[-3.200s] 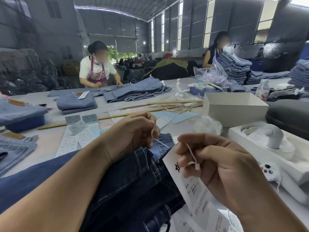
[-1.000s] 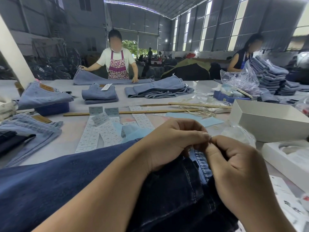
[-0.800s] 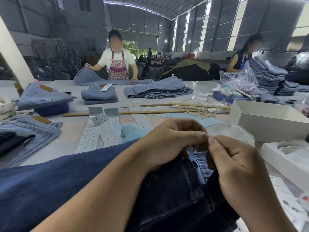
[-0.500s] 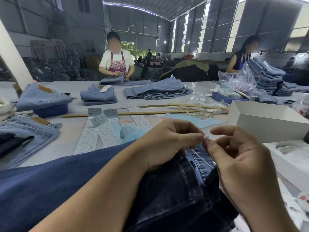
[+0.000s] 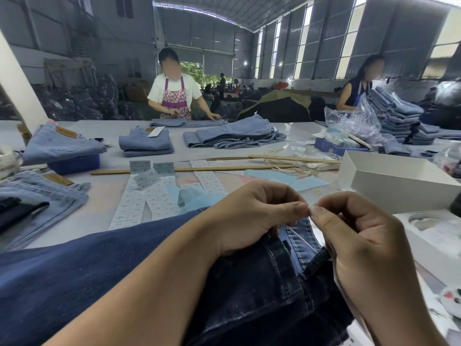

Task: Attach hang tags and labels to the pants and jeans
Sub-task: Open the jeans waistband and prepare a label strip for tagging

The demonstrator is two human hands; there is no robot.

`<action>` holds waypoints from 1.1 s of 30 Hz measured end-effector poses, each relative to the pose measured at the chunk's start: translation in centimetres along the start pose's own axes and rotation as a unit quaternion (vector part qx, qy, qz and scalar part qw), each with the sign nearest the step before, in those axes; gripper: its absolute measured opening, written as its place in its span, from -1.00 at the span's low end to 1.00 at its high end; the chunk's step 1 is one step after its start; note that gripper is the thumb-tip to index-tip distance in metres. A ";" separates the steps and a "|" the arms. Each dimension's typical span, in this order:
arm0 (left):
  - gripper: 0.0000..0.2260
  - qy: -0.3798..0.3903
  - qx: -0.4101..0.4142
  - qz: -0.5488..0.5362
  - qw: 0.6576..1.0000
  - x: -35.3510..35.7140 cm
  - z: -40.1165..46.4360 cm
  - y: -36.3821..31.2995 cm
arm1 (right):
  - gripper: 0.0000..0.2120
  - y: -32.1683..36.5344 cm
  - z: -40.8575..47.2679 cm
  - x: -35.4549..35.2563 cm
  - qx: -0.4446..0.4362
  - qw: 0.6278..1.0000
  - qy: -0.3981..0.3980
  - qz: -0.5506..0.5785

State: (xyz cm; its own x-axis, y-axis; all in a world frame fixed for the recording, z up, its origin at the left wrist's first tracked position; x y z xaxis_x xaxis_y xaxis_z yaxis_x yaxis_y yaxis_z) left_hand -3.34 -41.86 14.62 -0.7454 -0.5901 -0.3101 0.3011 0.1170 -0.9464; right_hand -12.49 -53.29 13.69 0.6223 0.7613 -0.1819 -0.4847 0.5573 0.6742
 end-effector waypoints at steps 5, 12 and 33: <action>-0.91 0.008 0.003 0.004 1.000 0.0 0.0 0.0 | -0.85 0.4 0.0 0.1 -0.020 0.999 0.015 -0.033; -0.90 0.013 -0.012 0.019 1.000 0.2 0.2 0.3 | -0.73 0.7 0.1 0.2 -0.037 0.995 0.031 -0.088; -0.90 0.000 -0.017 0.016 1.000 0.2 0.1 0.4 | -0.75 0.5 -0.7 0.3 -0.067 0.992 -0.033 -0.101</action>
State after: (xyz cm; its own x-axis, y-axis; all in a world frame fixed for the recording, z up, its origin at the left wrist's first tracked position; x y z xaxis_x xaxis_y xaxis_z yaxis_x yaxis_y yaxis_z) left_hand -3.32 -42.04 14.22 -0.7356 -0.5853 -0.3411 0.3050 0.1635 -0.9382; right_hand -13.01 -52.57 13.46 0.7515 0.6092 -0.2534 -0.4211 0.7385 0.5265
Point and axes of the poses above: each hand's wrist, its own z-axis towards the middle knuckle, its own x-axis out of the palm, y = z × x, the point moved 5 cm from there along z, towards the middle knuckle, and after that the axes turned 8 degrees about -x, right-handed, at the moved point
